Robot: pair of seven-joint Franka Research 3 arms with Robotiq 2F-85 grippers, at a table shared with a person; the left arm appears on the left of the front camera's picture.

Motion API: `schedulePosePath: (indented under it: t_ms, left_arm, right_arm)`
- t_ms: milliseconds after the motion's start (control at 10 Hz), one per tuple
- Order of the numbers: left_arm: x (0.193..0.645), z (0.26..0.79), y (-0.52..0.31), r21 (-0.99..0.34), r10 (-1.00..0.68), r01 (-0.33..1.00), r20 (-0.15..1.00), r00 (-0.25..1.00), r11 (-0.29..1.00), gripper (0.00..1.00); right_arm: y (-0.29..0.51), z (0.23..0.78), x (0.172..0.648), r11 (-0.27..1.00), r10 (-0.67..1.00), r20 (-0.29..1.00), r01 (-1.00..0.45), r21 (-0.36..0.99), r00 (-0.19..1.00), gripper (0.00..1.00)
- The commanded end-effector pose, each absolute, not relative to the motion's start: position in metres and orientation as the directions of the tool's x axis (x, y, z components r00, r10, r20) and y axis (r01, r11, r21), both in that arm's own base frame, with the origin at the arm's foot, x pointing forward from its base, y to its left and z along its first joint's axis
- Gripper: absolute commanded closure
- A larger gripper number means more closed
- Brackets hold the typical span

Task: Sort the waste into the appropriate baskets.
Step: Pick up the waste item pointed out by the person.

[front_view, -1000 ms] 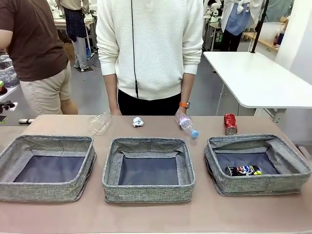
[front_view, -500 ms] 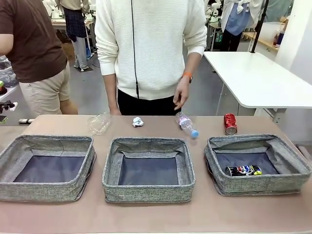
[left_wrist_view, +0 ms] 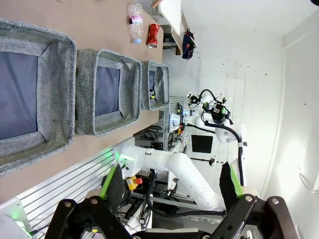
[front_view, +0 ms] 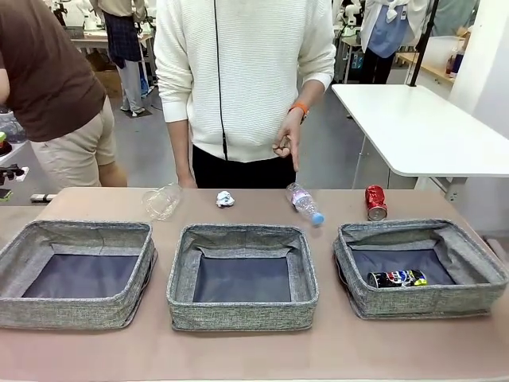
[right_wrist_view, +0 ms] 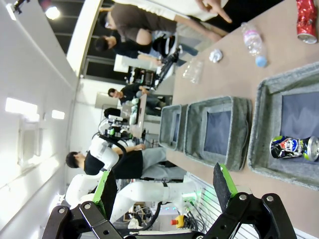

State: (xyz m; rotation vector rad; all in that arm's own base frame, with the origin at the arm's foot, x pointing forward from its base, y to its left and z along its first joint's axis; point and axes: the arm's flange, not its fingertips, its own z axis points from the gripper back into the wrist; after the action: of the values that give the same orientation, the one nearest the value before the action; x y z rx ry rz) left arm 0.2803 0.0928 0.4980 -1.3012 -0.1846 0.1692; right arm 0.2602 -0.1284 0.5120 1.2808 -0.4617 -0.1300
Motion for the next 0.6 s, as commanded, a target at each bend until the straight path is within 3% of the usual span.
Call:
schedulePosePath:
  t_ms: [0, 400, 500]
  left_arm:
    - [0.28, 0.503, 0.091, -0.97, 0.236, -0.024, 0.035, 0.971, 0.241, 0.0]
    - [0.28, 0.503, 0.091, -0.97, 0.236, -0.024, 0.035, 0.971, 0.241, 0.0]
    - [0.28, 0.503, 0.091, -0.97, 0.236, -0.024, 0.035, 0.971, 0.241, 0.0]
  right_arm:
    - [-0.128, 0.514, 0.263, 0.278, -0.346, 0.285, -0.192, 0.941, 0.894, 0.0]
    - [-0.128, 0.512, 0.26, 0.293, -0.345, 0.26, -0.159, 0.943, 0.902, 0.0]
    - [-0.092, 0.53, 0.286, 0.37, -0.192, 0.364, -0.277, 0.887, 0.911, 0.0]
